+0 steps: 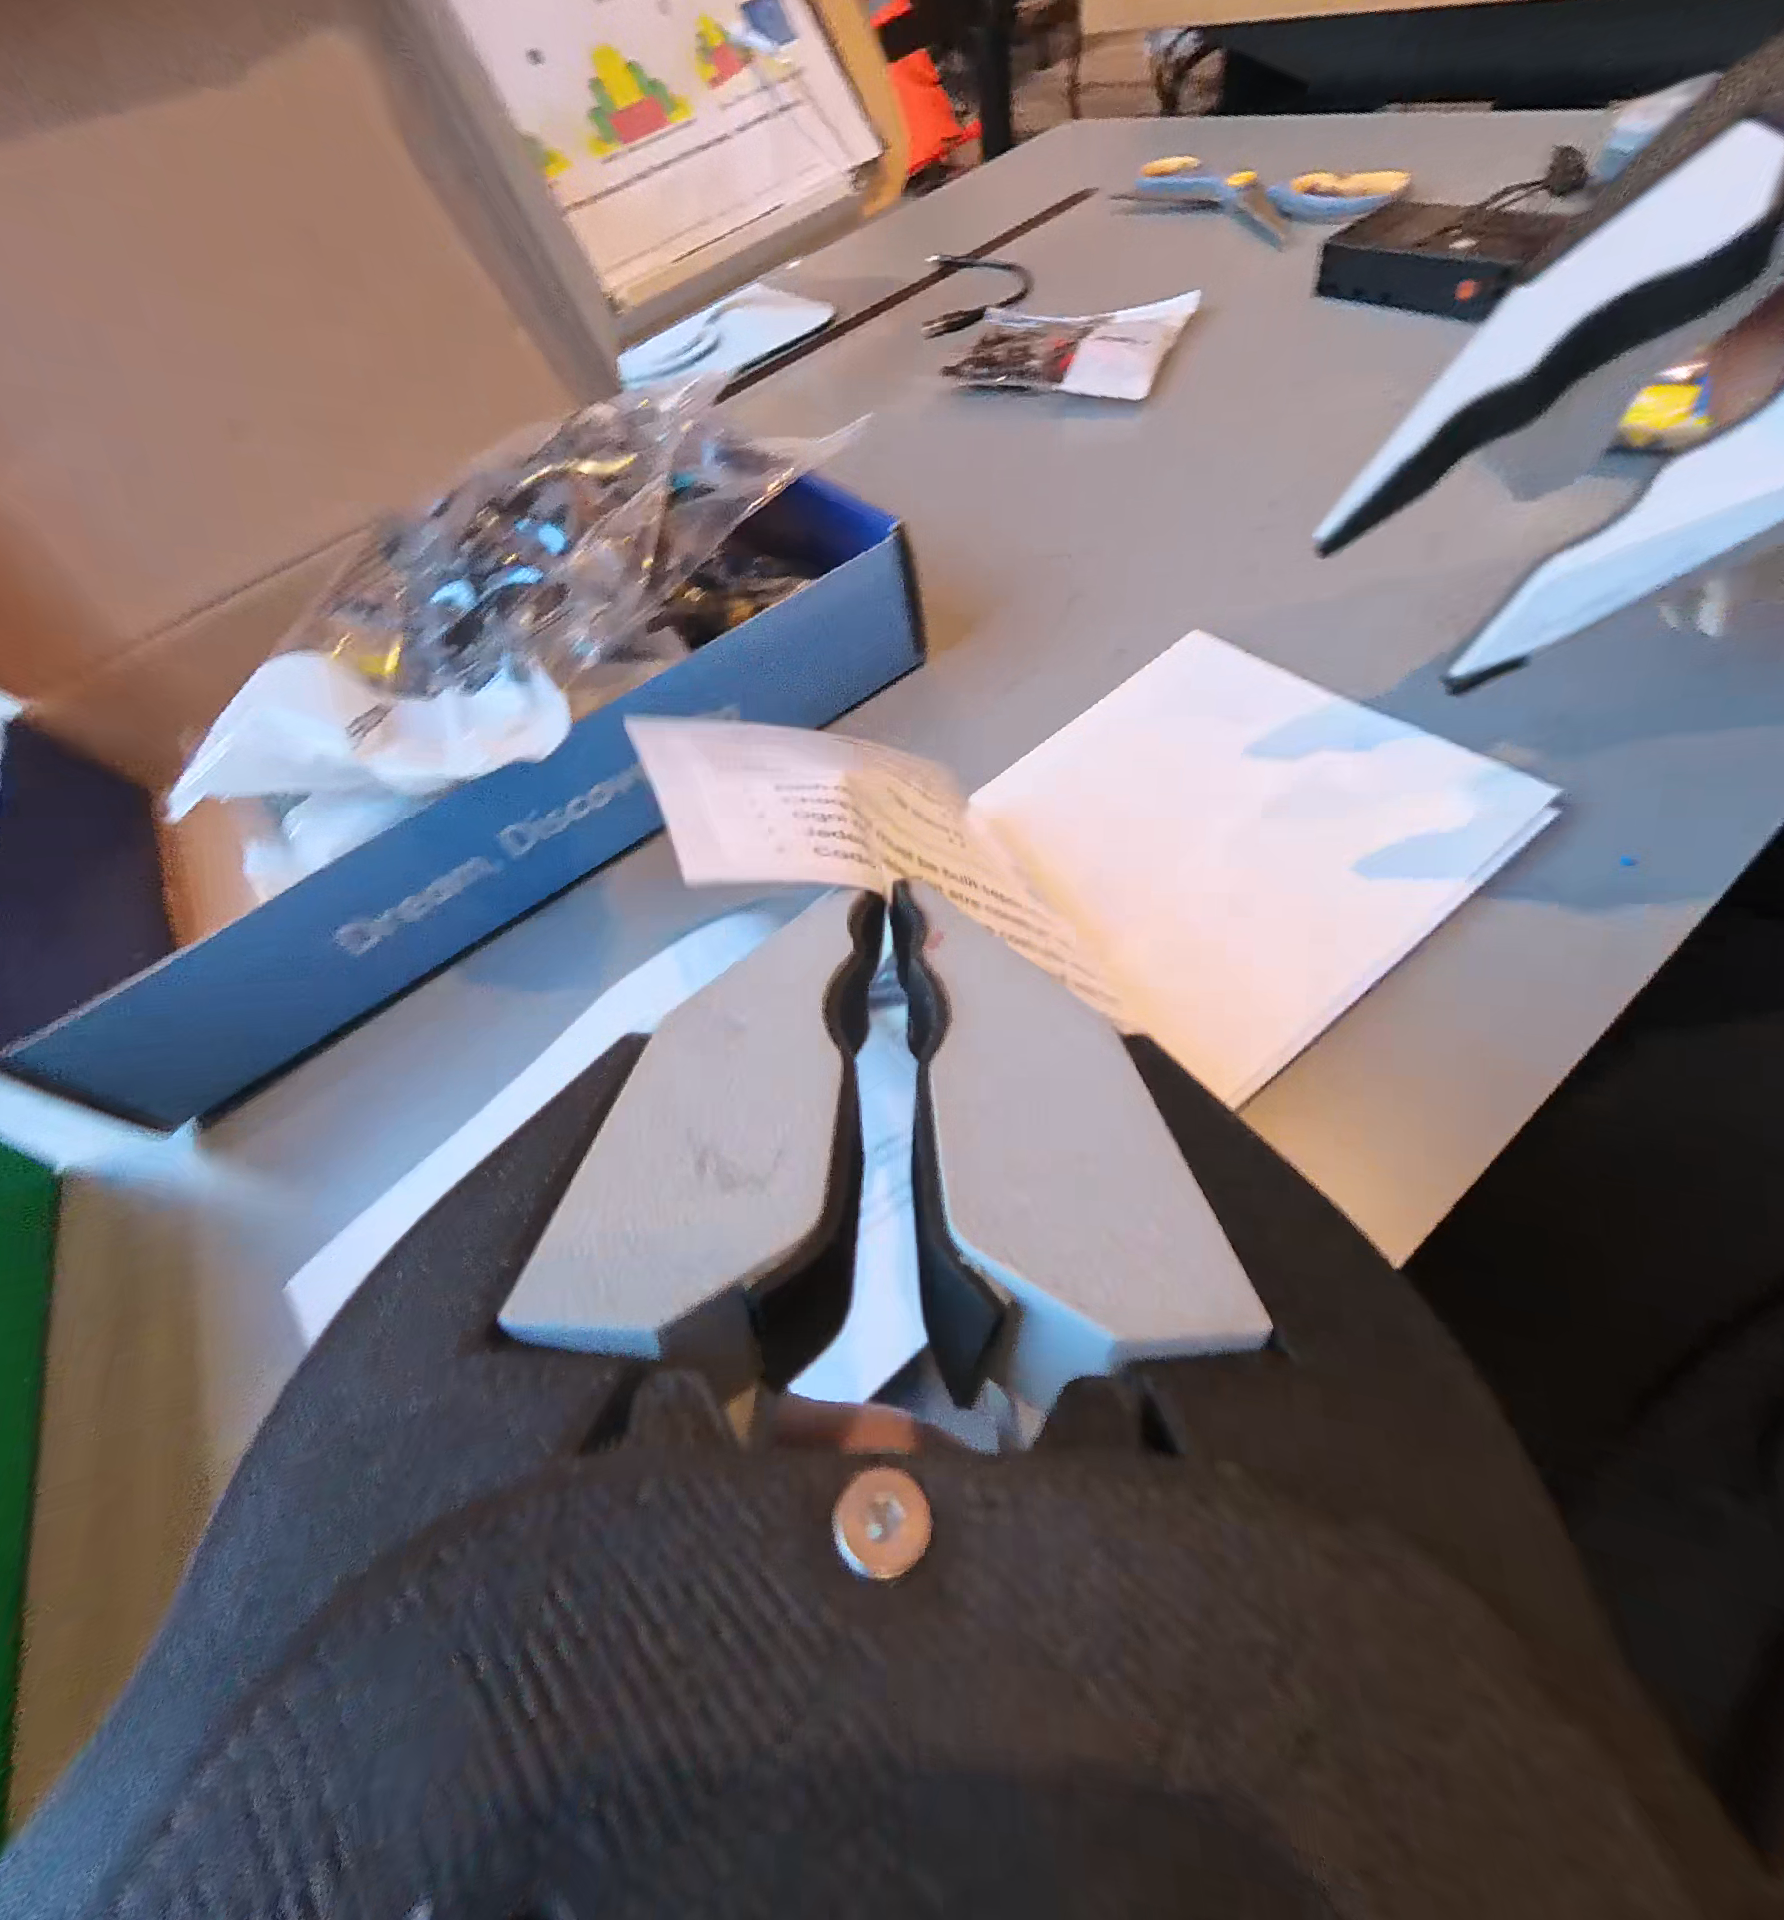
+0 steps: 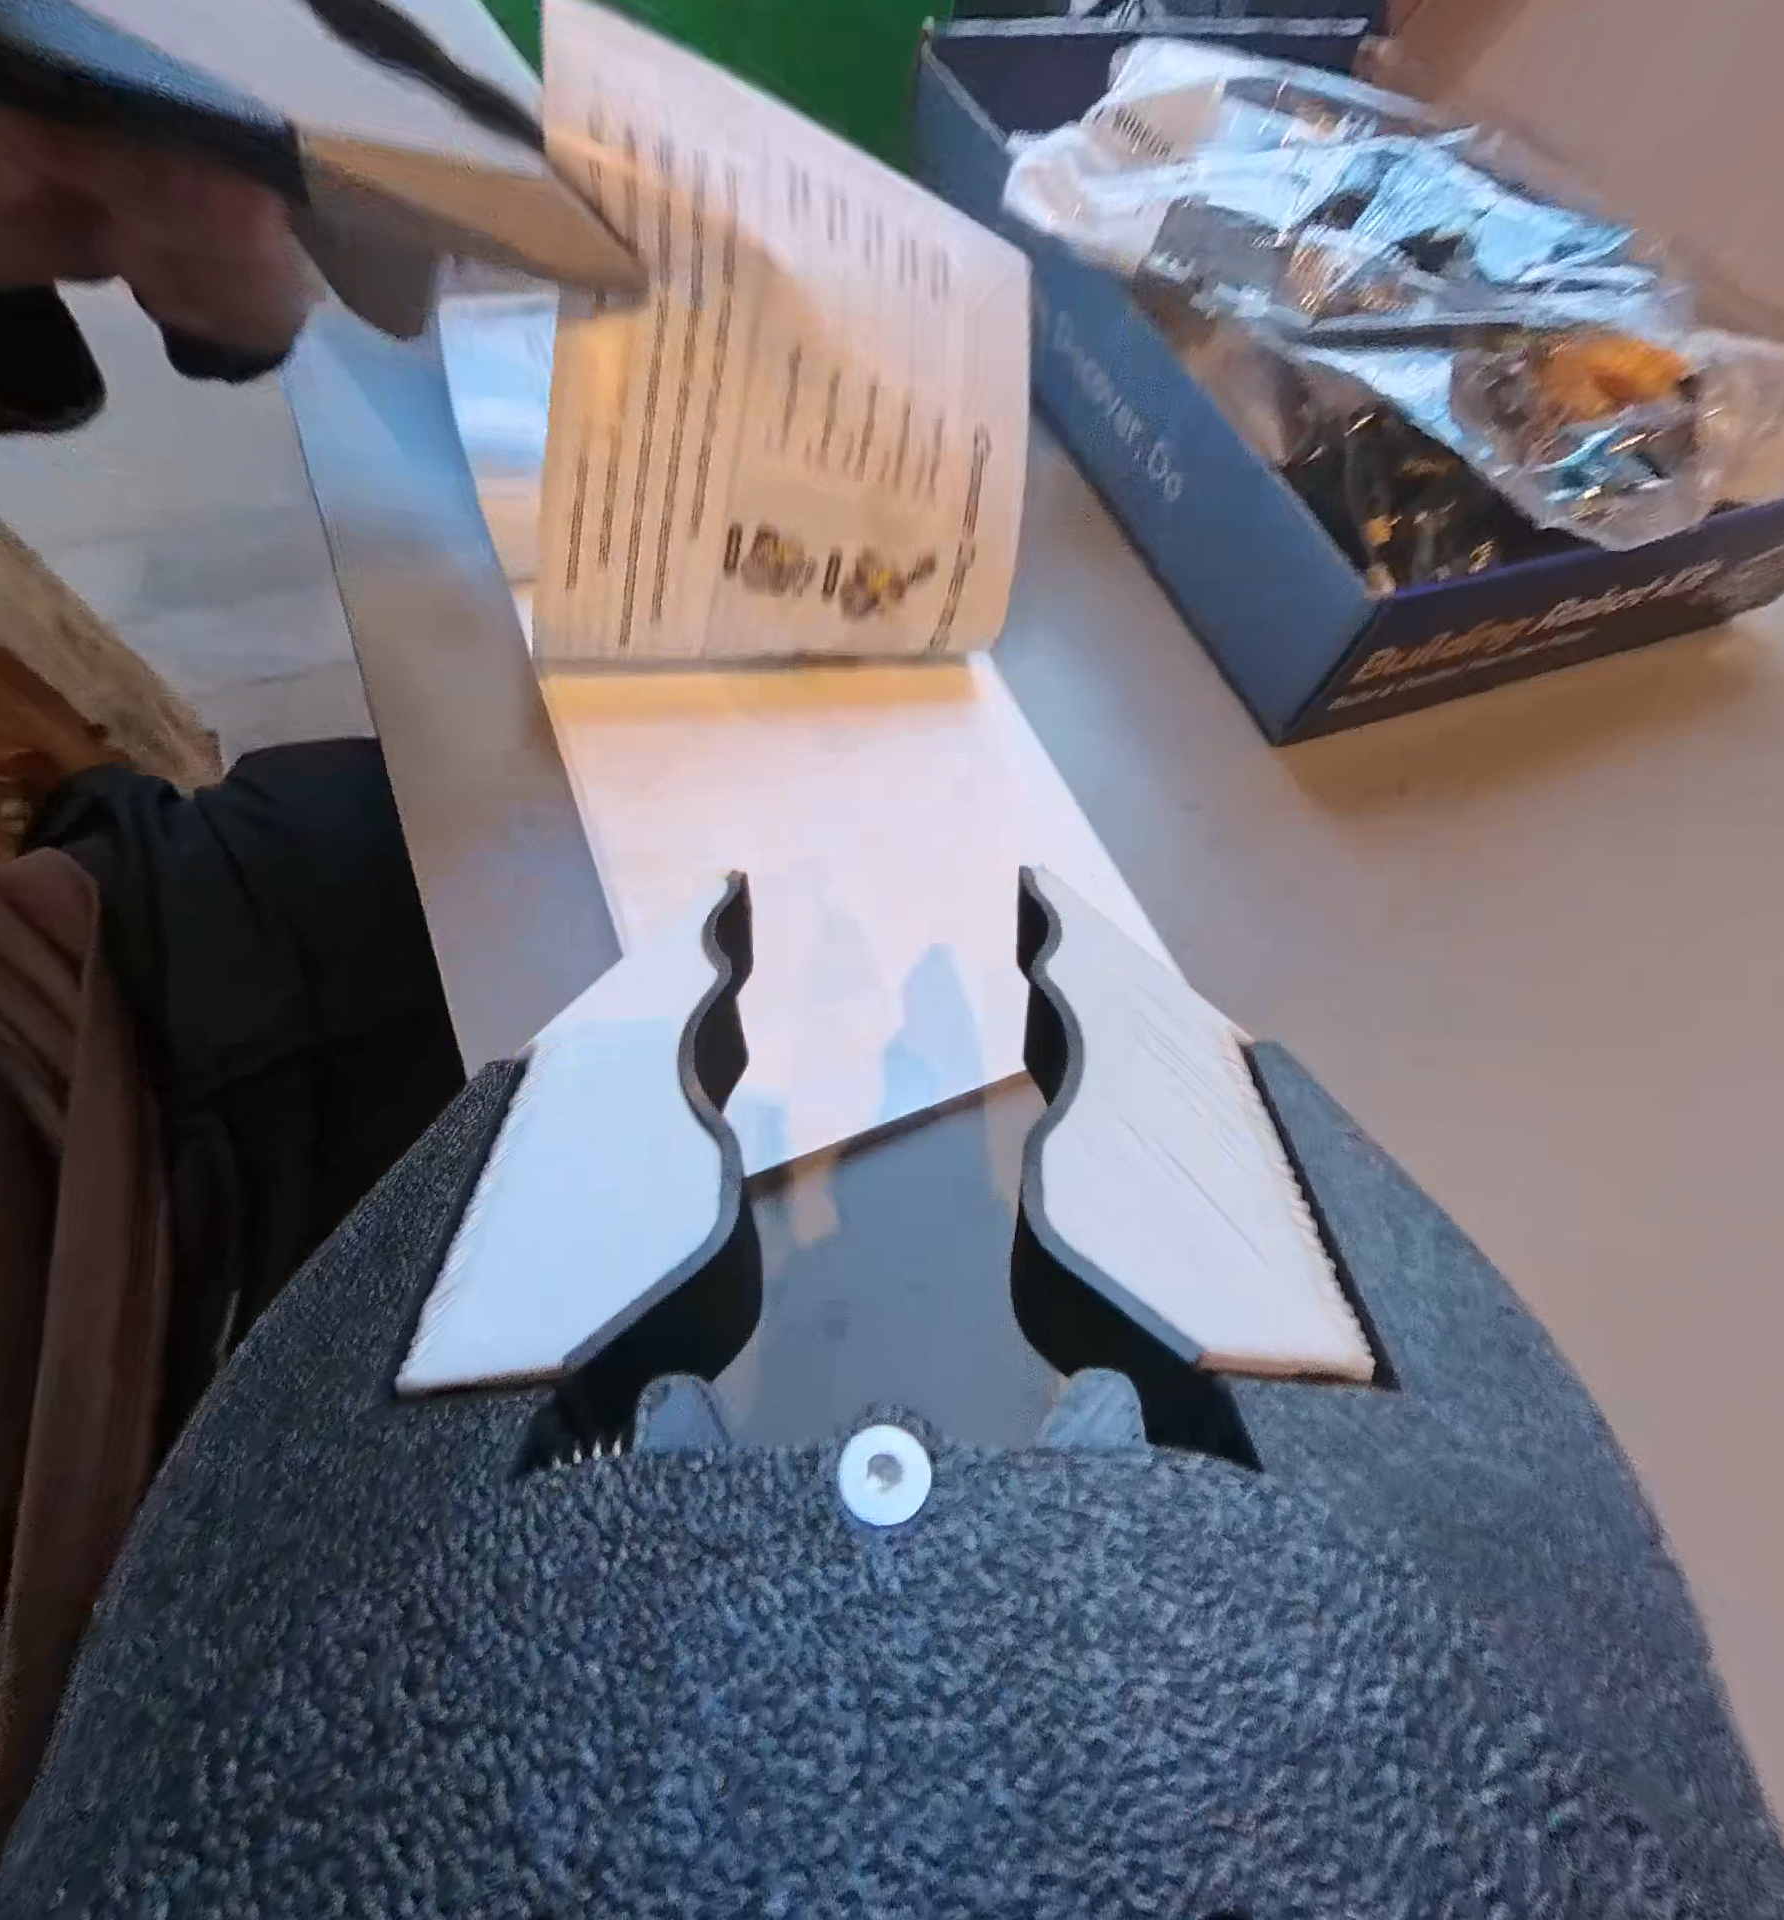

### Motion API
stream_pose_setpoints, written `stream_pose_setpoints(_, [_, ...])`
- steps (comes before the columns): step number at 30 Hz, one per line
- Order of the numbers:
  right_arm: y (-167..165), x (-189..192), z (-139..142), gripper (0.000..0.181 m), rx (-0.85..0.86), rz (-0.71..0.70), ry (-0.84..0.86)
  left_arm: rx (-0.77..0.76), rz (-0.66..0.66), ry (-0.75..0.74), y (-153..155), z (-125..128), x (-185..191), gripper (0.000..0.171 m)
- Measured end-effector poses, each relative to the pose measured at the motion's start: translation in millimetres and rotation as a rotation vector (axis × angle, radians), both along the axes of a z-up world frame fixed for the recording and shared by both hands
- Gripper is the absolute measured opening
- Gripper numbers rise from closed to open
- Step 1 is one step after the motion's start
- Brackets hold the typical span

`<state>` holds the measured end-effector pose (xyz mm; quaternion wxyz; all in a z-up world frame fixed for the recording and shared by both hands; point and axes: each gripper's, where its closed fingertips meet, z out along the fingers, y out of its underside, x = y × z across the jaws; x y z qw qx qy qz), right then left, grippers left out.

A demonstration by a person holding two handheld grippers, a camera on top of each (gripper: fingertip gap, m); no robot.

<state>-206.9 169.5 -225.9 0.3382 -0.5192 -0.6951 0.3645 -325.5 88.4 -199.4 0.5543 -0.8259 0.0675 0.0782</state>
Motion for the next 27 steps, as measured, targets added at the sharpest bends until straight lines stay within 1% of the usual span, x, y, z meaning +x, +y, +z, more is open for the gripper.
stream_pose_setpoints(6, [-13, -1, -32, 0.065, 0.002, 0.044, -0.149, -0.025, 0.139, -0.084, -42, -20, -40, 0.000])
stream_pose_setpoints(9, [-16, 0, -42, 0.073, -0.018, 0.049, -0.203, -0.055, 0.218, -0.110, -61, -34, -59, 0.000])
stream_pose_setpoints(12, [-13, 3, -46, 0.074, -0.010, 0.041, -0.229, -0.075, 0.285, -0.133, -79, -46, -73, 0.000])
stream_pose_setpoints(15, [-9, 4, -42, 0.074, -0.023, 0.029, -0.218, -0.059, 0.308, -0.191, -91, -50, -77, 0.000])
stream_pose_setpoints(18, [-5, 4, -39, 0.073, -0.034, 0.020, -0.206, -0.058, 0.339, -0.212, -100, -53, -86, 0.000])
stream_pose_setpoints(22, [-6, 5, -42, 0.072, -0.041, 0.024, -0.216, -0.064, 0.355, -0.284, -112, -63, -92, 0.002])
stream_pose_setpoints(24, [-9, 5, -44, 0.072, -0.032, 0.037, -0.221, -0.069, 0.344, -0.353, -116, -67, -89, 0.007])
stream_pose_setpoints(27, [-17, 6, -47, 0.065, -0.019, 0.077, -0.235, -0.028, 0.345, -0.495, -121, -62, -90, 0.015])
